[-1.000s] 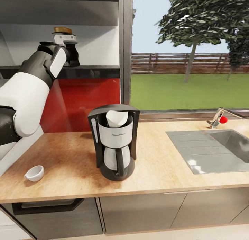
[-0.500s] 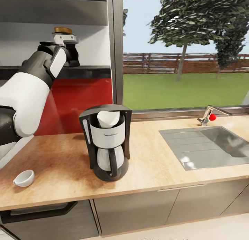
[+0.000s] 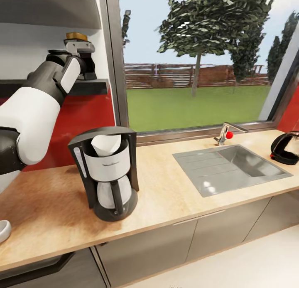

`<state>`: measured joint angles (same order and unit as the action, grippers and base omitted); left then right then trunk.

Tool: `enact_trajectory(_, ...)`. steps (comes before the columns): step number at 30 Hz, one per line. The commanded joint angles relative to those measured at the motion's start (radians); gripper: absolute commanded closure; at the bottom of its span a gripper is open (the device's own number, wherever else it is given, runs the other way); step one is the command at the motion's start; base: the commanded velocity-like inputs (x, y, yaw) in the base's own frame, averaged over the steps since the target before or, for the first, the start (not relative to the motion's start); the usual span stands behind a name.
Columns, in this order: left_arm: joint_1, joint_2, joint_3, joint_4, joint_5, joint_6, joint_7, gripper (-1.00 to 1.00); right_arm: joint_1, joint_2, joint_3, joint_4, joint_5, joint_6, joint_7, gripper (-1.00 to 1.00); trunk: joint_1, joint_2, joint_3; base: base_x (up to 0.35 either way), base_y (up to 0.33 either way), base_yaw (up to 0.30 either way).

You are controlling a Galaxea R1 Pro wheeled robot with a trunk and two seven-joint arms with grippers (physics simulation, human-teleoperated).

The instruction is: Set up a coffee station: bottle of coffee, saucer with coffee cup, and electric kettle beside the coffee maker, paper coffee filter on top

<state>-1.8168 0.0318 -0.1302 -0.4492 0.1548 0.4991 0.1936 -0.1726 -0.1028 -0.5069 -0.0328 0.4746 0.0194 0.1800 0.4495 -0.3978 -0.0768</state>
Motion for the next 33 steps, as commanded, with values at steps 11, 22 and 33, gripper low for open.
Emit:
enact_trajectory(11, -0.001, 0.002, -0.008, -0.002, 0.009, 0.005, 0.007, 1.00, -0.001, 0.000, -0.009, 0.000, 0.009, 0.002, 0.004, -1.00, 0.001, -0.002, -0.002, 0.000, 0.000, -0.289)
enact_trajectory(22, -0.001, -0.002, -0.009, -0.059, 0.009, 0.015, 0.007, 1.00, -0.001, 0.000, -0.009, 0.002, 0.009, 0.002, 0.005, -1.00, 0.001, -0.002, -0.002, 0.000, 0.000, -0.289)
enact_trajectory(33, 0.000, -0.006, -0.002, -0.059, 0.013, 0.016, 0.007, 1.00, -0.001, 0.001, -0.009, 0.001, 0.009, 0.002, 0.004, -1.00, 0.001, -0.002, -0.002, 0.000, 0.000, -0.289)
